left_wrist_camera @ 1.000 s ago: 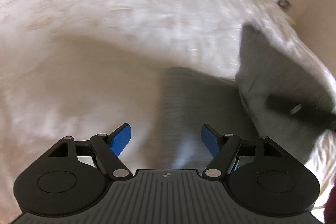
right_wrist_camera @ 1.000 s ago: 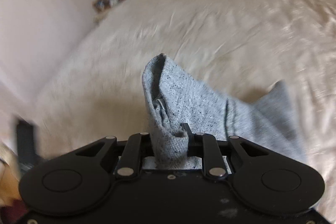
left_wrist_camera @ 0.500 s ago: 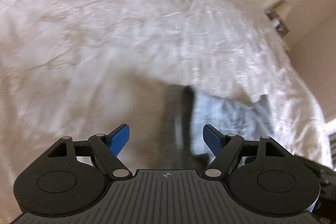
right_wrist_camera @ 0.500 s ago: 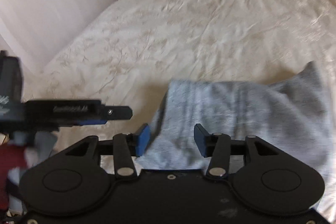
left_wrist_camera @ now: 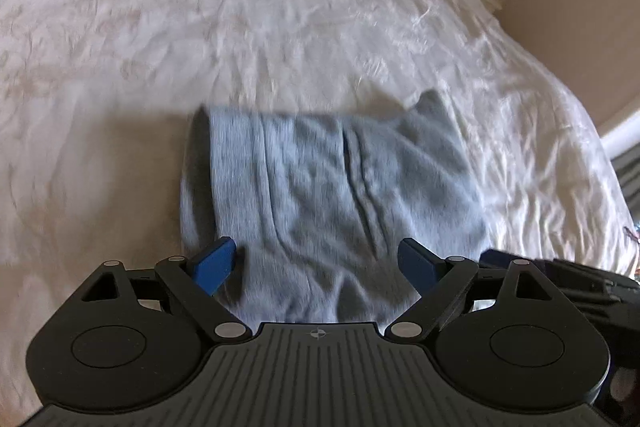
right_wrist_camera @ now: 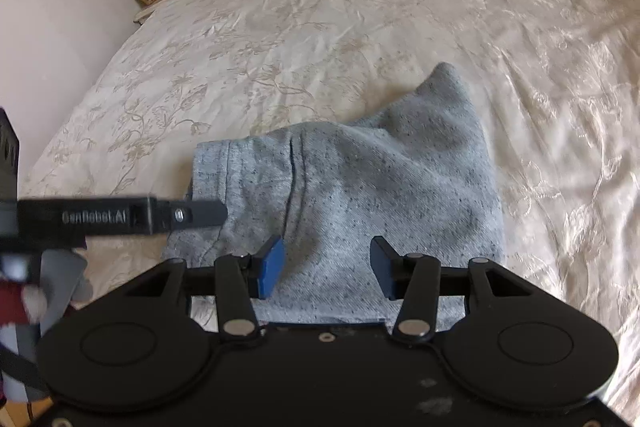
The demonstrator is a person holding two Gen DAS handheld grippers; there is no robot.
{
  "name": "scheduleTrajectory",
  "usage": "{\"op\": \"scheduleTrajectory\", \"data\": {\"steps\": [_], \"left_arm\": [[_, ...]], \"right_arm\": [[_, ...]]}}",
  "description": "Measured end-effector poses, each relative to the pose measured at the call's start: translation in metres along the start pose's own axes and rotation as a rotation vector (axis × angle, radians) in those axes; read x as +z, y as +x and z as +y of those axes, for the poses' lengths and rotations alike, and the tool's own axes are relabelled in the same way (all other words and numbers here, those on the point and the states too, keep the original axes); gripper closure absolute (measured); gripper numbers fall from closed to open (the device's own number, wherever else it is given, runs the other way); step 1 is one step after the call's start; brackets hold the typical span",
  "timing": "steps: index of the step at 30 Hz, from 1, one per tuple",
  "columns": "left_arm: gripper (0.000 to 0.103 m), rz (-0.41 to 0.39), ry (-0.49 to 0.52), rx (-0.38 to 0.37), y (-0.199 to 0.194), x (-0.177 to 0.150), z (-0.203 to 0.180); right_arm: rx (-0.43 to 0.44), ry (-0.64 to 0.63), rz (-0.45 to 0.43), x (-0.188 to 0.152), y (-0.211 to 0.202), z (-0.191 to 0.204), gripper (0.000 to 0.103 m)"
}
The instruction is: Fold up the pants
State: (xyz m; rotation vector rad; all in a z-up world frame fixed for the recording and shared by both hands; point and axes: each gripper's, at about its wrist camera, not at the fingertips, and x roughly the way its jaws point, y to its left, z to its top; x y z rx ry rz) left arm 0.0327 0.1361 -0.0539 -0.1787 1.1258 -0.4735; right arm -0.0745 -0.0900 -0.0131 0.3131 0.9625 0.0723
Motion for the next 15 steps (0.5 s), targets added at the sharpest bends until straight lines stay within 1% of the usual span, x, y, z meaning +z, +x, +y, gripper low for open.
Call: {"op": "scheduleTrajectory", "data": {"steps": [2,3,6,11,13,15], "left_arm": [[0.015,0.032,-0.023,0.018,0.006,-0.005,0.002],[0.015,0.035,-0.038,0.023,0.007,-0.007,0.002],[0.015,0.012,-0.068,0.001,0.004,-0.008,0.004],[0.015,-0.04,-0.031,-0.048,-0.002,-0.001,-0.007],[0.015,-0.022,-0.023,-0.048,0.004,0.0,-0.01],[0.016,0.018,-0.036,-0.025,0.013,-0.001,-0.008]], "right_arm": [[0.009,-0.005,0.008,0.0,0.004,-0.002,0.051],[0.014,-0.007,0.011,0.0,0.003,-0.003,0.051],[0.028,-0.016,0.018,-0.001,0.0,-0.004,0.049],[0.034,-0.029,0.02,0.001,0.0,-0.006,0.048],[0.031,-0.026,0.018,0.001,-0.001,-0.008,0.047],[0.029,-0.018,0.017,0.001,-0.003,-0.011,0.047]]}}
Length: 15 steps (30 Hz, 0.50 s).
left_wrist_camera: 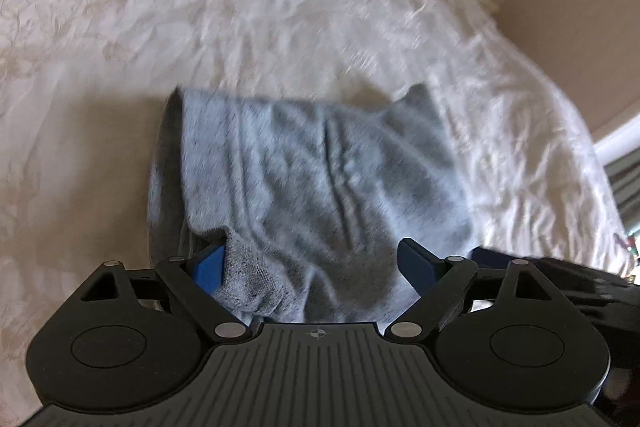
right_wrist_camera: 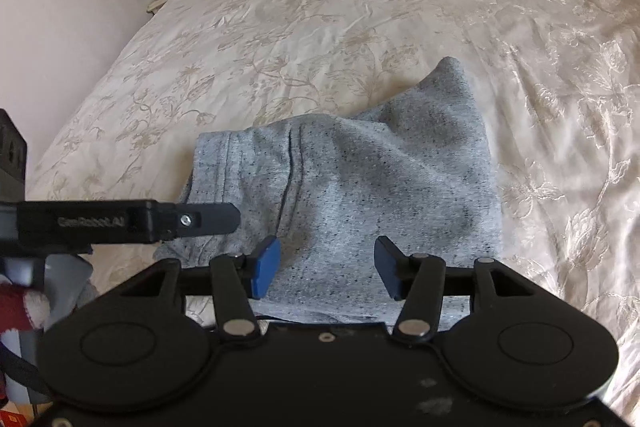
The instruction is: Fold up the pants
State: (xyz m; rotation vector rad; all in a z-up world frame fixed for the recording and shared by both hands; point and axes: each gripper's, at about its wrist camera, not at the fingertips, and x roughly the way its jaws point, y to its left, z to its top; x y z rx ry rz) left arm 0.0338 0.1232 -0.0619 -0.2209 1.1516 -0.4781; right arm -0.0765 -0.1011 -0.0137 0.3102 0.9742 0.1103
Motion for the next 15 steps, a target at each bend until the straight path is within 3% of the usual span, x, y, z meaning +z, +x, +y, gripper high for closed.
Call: {"op": "scheduleTrajectory", "data": {"steps": [3,6,8,10,15], "left_arm": [[0.022,0.04,-0.046,0.043,0.008,-0.003,0.009],[0.055,0.029,-0.044,0.154,0.009,-0.003,0.012],[0.09,0.024,-0.021,0.164,0.009,-0.001,0.011],[0.096,0.023,0.002,0.13,0.008,0.001,0.008],[0.098,-0.051,0.149,0.198,-0.025,-0.006,-0.008]], "right_arm": [[-0.004,0.003,-0.003,0.0,-0.003,-0.002,0.047],[-0.007,0.004,-0.003,-0.001,-0.004,-0.002,0.045],[-0.01,0.007,0.0,-0.002,-0.004,-0.003,0.045],[-0.015,0.012,0.004,-0.003,-0.003,-0.004,0.045],[-0.03,0.036,0.013,-0.004,-0.001,-0.009,0.045]]}}
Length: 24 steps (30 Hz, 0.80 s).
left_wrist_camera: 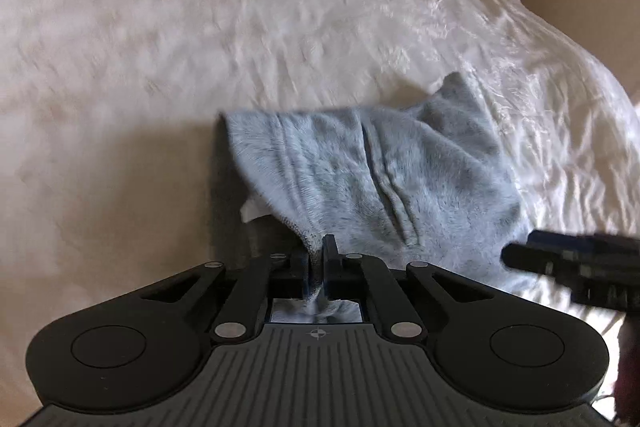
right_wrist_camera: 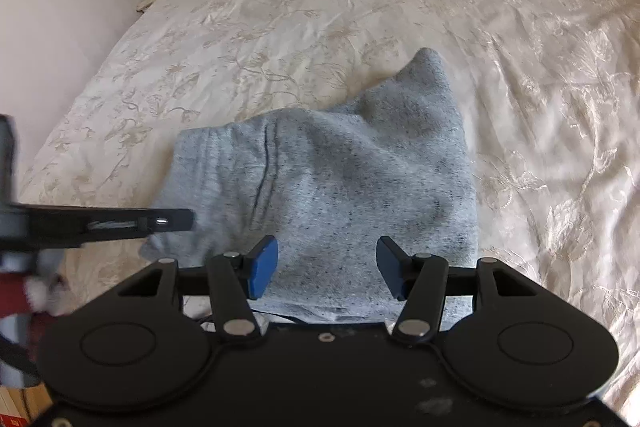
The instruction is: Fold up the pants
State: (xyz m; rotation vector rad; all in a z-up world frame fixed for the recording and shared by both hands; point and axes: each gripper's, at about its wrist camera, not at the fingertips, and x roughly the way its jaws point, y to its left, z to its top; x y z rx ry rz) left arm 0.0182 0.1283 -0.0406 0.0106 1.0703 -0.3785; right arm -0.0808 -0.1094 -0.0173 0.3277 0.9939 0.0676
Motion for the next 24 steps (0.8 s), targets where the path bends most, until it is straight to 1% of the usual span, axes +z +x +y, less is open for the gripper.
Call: {"op": "scheduleTrajectory", "data": {"steps": [1,2,4,6,9,11,13,14,15,16,17,19,20,22,24], "left_arm": [[0.098,0.004,-0.004,0.012,-0.002,-0.005,0.006],[0.097,0.03,-0.016,0.021,0.001,-0.009,0.013],[0.097,0.072,-0.041,0.064,0.012,-0.02,0.027],[0.098,0.085,-0.048,0.086,0.021,-0.024,0.03],[0.098,0.057,-0.116,0.035,0.021,-0.019,0.034],[0.098,0.046,-0.119,0.041,0.021,-0.015,0.033],[0.098,0.054,-0.115,0.051,0.025,-0.015,0.035],[0.098,0.064,-0.115,0.059,0.027,-0.016,0.036],[0.098,0.078,-0.114,0.063,0.029,-0.02,0.038],[0.097,0.085,-0.113,0.062,0.03,-0.021,0.039],[0.097,0.09,-0.111,0.064,0.031,-0.021,0.039],[0.095,0.093,-0.115,0.073,0.032,-0.022,0.04],[0.095,0.091,-0.126,0.073,0.031,-0.022,0.042],[0.094,0.092,-0.148,0.075,0.031,-0.022,0.047],[0.091,0.098,-0.16,0.094,0.03,-0.024,0.053]], "right_arm": [[0.001,0.006,-0.001,0.0,0.0,-0.001,0.045],[0.002,0.011,0.0,0.0,0.0,-0.002,0.045],[0.002,0.017,0.01,0.0,0.002,-0.004,0.045],[-0.004,0.013,0.019,0.001,0.005,-0.004,0.045],[-0.009,0.019,0.023,0.004,0.01,-0.004,0.045],[-0.009,0.008,0.025,0.006,0.013,-0.004,0.045],[-0.037,0.002,0.05,0.003,0.021,-0.009,0.049],[-0.06,0.005,0.087,-0.001,0.029,-0.015,0.054],[-0.091,0.01,0.14,-0.006,0.039,-0.022,0.064],[-0.118,0.019,0.189,-0.011,0.047,-0.028,0.067],[-0.122,0.032,0.213,-0.017,0.05,-0.034,0.068],[-0.11,0.04,0.203,-0.019,0.045,-0.038,0.068],[-0.104,0.037,0.197,-0.018,0.042,-0.038,0.066],[-0.115,0.029,0.191,-0.014,0.038,-0.039,0.06],[-0.124,0.031,0.19,-0.01,0.037,-0.041,0.059]]}}
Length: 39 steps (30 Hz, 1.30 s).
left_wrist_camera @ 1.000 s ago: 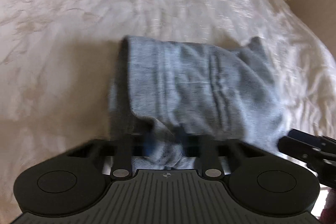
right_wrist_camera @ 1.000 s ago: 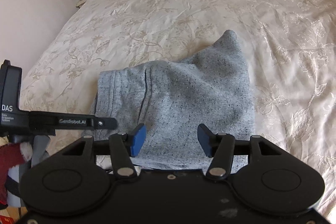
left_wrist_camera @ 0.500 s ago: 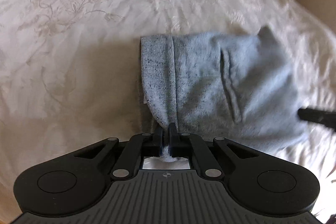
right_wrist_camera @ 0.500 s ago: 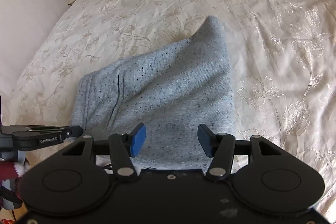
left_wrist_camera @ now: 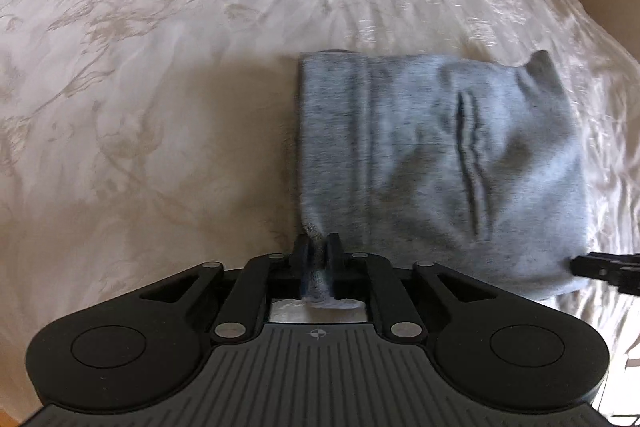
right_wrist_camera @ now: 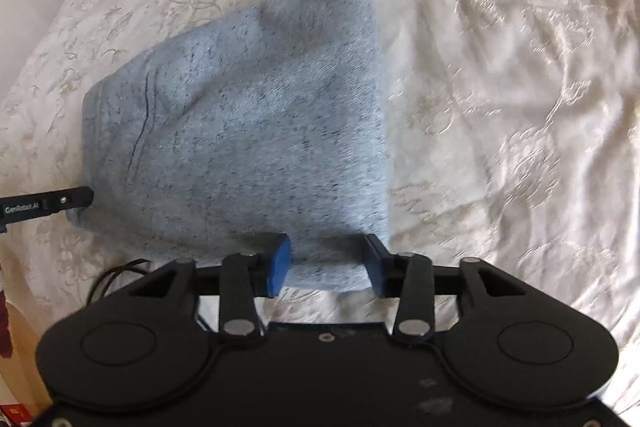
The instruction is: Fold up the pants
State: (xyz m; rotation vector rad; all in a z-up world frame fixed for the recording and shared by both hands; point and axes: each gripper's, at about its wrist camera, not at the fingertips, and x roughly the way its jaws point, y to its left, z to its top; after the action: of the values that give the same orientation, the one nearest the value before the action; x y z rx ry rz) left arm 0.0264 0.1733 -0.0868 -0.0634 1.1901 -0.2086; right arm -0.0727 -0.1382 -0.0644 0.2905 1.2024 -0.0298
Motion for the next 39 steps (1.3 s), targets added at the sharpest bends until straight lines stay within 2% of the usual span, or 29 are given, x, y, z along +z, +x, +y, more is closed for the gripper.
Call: {"op": "scheduleTrajectory", "data": {"steps": [2,5,8,11,14,17,20,24,28,34,39], "left_arm": [[0.091,0.006,-0.027,0.015,-0.003,0.0,0.008],[0.091,0.0,-0.075,0.108,-0.014,0.004,0.021],[0.091,-0.096,-0.08,0.141,-0.039,0.016,0.02],[0.091,-0.172,-0.029,0.124,-0.053,0.033,0.001],[0.09,-0.212,0.062,0.062,-0.052,0.051,-0.03],[0.09,-0.184,0.137,0.001,-0.031,0.065,-0.06],[0.09,-0.136,0.172,-0.015,-0.009,0.064,-0.074],[0.09,-0.063,0.135,-0.002,0.023,0.06,-0.064],[0.09,-0.051,0.077,-0.031,0.03,0.058,-0.046],[0.09,-0.036,0.083,-0.038,0.036,0.065,-0.047],[0.09,-0.019,0.06,-0.049,0.042,0.072,-0.045]], "right_arm": [[-0.002,0.015,-0.007,0.002,-0.003,-0.003,0.059],[-0.004,0.03,-0.051,0.007,-0.014,-0.009,0.058],[-0.002,0.039,-0.127,0.016,-0.029,-0.014,0.057],[-0.001,0.005,-0.186,0.029,-0.035,-0.01,0.057],[0.02,-0.008,-0.19,0.047,-0.027,-0.006,0.057],[0.037,-0.032,-0.186,0.065,-0.014,0.005,0.057],[0.044,-0.074,-0.172,0.083,0.001,0.016,0.056],[0.051,-0.117,-0.142,0.102,0.023,0.026,0.054],[0.017,-0.158,-0.121,0.117,0.045,0.027,0.054],[-0.051,-0.179,-0.121,0.147,0.071,0.028,0.055],[-0.075,-0.158,-0.098,0.164,0.085,0.029,0.053]]}}
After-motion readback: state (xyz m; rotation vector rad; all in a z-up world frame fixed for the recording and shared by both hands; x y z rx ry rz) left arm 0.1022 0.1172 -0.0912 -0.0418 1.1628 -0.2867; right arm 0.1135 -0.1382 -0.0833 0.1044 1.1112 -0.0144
